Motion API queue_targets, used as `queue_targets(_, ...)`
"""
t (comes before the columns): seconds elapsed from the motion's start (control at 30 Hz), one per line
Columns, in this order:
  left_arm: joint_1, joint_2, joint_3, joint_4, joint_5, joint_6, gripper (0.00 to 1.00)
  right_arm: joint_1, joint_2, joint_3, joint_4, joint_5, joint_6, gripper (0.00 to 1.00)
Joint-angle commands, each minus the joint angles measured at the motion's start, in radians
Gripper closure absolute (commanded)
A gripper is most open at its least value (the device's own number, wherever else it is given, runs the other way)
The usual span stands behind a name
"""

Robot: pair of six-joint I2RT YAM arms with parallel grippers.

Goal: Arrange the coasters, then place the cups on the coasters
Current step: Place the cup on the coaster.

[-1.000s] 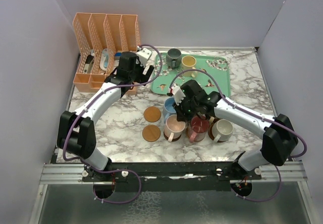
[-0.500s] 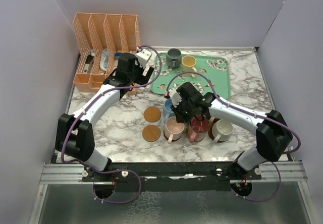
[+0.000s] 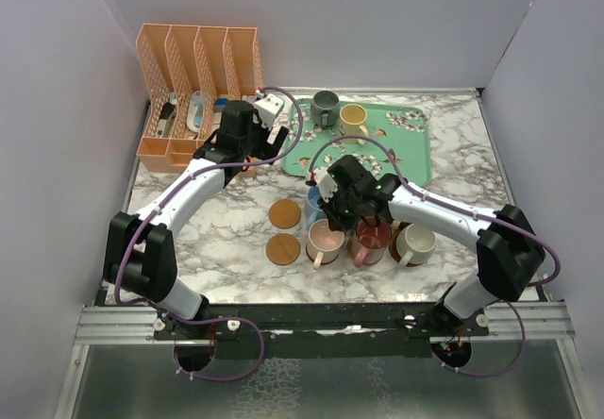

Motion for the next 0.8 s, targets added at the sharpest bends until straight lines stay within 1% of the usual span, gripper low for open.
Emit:
queue_targets(0.0, 0.005, -0.041, -0.011, 0.024, 0.023, -0.009, 0.01, 0.012, 0.000, 0.022, 0.061, 0.002, 0.022, 0.99)
queue_targets(0.3, 0.005, -0.040, -0.015, 0.026, 0.023, -0.006, 0.01, 0.015, 0.006, 0.019, 0.063, 0.019, 0.018, 0.98)
queue_targets(0.77, 0.005, -0.041, -0.018, 0.027, 0.022, -0.004, 0.01, 0.021, 0.009, 0.016, 0.063, 0.033, 0.012, 0.89)
